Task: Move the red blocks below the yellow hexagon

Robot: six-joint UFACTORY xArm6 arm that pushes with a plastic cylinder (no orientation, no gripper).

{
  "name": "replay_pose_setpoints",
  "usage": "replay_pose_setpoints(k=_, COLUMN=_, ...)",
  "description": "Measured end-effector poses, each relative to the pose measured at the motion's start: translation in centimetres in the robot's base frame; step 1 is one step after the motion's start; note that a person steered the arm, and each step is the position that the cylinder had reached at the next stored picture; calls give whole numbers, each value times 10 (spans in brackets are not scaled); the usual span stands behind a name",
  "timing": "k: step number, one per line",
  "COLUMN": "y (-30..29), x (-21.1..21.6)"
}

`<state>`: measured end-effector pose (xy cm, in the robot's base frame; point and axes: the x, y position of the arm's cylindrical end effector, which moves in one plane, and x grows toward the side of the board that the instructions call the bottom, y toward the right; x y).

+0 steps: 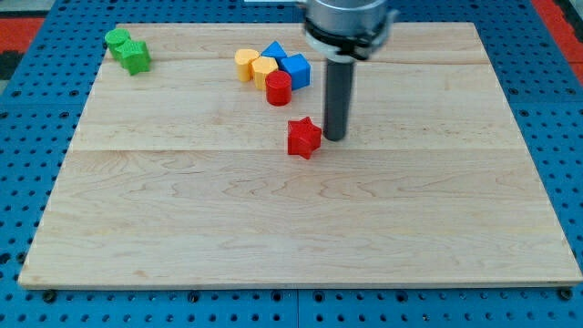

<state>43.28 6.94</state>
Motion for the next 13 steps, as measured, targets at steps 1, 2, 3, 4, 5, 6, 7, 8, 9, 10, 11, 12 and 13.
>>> replay_pose_setpoints(k=1, y=-38, x=1)
replay_pose_setpoints(k=2, y=-107, x=-18)
replay_pose_setpoints(k=3, y=-112, x=5)
replay_pose_setpoints(k=4, y=-149, x=-1)
replay_pose_setpoints(k=5, y=-170, x=-43)
replay_pose_setpoints(k=6, y=-171, x=-60)
replay_pose_setpoints(k=7, y=-172, x=-68)
replay_pose_setpoints(k=8, y=-222, x=-71)
replay_pose_setpoints(k=9, y=-243, x=-84)
replay_pose_setpoints(k=10, y=-224, x=-92)
replay_pose_setpoints(k=11, y=-193, x=-96)
replay_pose_setpoints(k=12, y=-167, x=-98)
replay_pose_setpoints(k=13, y=-147, x=-105)
